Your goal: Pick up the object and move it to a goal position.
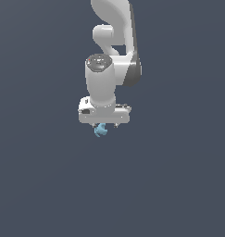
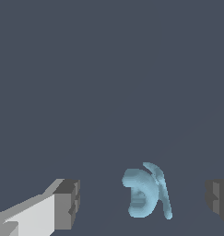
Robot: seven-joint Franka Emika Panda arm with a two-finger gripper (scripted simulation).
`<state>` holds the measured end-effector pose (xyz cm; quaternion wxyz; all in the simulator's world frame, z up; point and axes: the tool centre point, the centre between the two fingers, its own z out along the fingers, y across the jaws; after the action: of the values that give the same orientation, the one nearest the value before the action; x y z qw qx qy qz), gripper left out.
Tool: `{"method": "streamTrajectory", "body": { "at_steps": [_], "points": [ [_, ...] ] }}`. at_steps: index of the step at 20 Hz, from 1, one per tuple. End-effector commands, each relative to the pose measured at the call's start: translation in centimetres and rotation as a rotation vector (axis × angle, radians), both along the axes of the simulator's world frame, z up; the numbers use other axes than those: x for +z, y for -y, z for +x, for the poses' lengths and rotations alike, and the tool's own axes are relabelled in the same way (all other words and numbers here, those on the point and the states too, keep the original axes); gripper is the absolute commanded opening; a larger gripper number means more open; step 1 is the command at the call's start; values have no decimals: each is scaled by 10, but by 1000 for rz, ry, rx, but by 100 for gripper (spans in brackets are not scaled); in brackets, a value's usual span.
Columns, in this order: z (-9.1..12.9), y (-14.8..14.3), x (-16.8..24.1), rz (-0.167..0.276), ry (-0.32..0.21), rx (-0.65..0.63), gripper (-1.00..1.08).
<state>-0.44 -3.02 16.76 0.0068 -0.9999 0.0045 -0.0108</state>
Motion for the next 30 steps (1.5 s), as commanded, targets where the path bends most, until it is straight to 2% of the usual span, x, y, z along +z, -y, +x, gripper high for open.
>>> {"method": "streamTrajectory", "body": {
  "at_steps": [1,15,25,30],
  "points": [
    [-7,5,-10,-3,-3,22,100],
    [-61,35,-74,-15,-18,191,100],
    [-68,37,-83,-16,-21,206,100],
    [-69,37,-101,-16,-21,208,100]
  ]
}}
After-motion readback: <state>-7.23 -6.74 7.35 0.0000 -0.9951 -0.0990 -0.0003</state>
